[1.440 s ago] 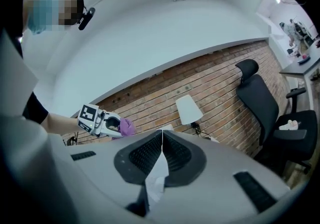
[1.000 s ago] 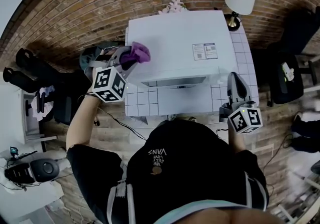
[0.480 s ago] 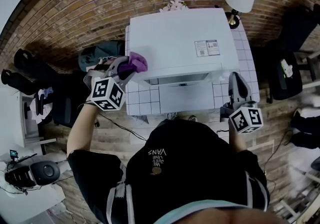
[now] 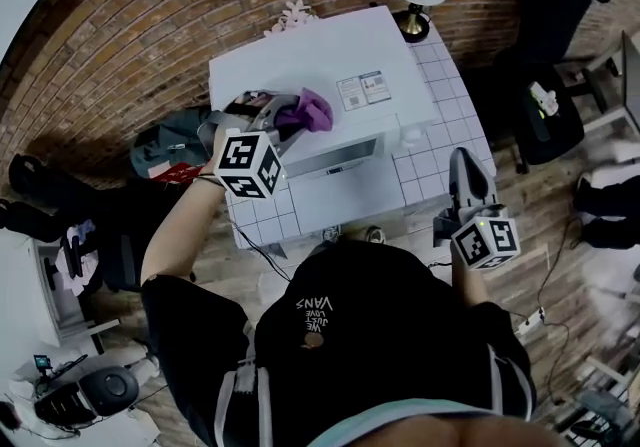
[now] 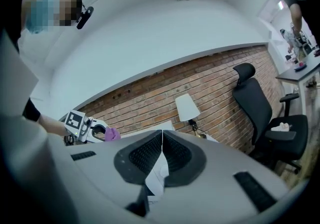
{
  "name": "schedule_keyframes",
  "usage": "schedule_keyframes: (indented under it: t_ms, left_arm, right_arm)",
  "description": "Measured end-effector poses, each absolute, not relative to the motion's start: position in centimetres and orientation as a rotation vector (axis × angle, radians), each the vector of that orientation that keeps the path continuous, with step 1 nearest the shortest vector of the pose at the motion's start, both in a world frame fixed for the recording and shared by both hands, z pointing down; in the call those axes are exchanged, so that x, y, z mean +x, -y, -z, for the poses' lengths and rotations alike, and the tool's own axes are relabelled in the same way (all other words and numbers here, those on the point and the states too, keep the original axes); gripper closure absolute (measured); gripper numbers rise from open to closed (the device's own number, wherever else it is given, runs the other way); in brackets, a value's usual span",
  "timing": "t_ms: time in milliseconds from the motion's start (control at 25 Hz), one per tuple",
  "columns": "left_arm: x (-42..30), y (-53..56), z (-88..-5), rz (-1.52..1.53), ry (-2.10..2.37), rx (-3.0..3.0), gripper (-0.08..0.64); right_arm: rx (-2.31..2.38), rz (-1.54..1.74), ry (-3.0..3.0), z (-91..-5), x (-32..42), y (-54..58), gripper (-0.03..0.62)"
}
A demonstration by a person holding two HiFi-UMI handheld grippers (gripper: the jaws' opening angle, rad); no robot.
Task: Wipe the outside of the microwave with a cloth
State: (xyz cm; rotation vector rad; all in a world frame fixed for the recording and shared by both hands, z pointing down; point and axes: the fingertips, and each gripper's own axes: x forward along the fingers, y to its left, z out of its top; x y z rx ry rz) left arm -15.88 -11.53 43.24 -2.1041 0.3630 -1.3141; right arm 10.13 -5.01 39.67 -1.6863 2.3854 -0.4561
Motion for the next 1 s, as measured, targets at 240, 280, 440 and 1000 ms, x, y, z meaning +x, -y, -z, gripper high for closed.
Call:
schedule_keyframes:
  t_ms: [240, 280, 440, 1000]
  left_arm:
    - [-6.6, 14.4, -43.2, 1.213, -0.219, -2.094, 0.420]
    - [-5.1, 14.7, -43.1, 1.199, -0.198, -2.093, 0.420]
    - [-0.1, 15.4, -43.1, 1.160, -0.123, -2.067, 0.420]
    - [5.4, 15.8, -40.9, 1.052, -0.170, -2.121, 0.420]
  right_arm:
    - [-1.799, 0.449, -2.286, -40.1, 14.7, 3.5, 0.589]
    - [-1.814, 0.446, -2.272, -40.2, 15.4, 3.3, 0.589]
    - [-1.871, 0.440, -2.217, -40.2, 18.1, 2.4, 0.589]
    - [-1.865, 0.439, -2.218, -40.4, 21.8, 2.3, 0.589]
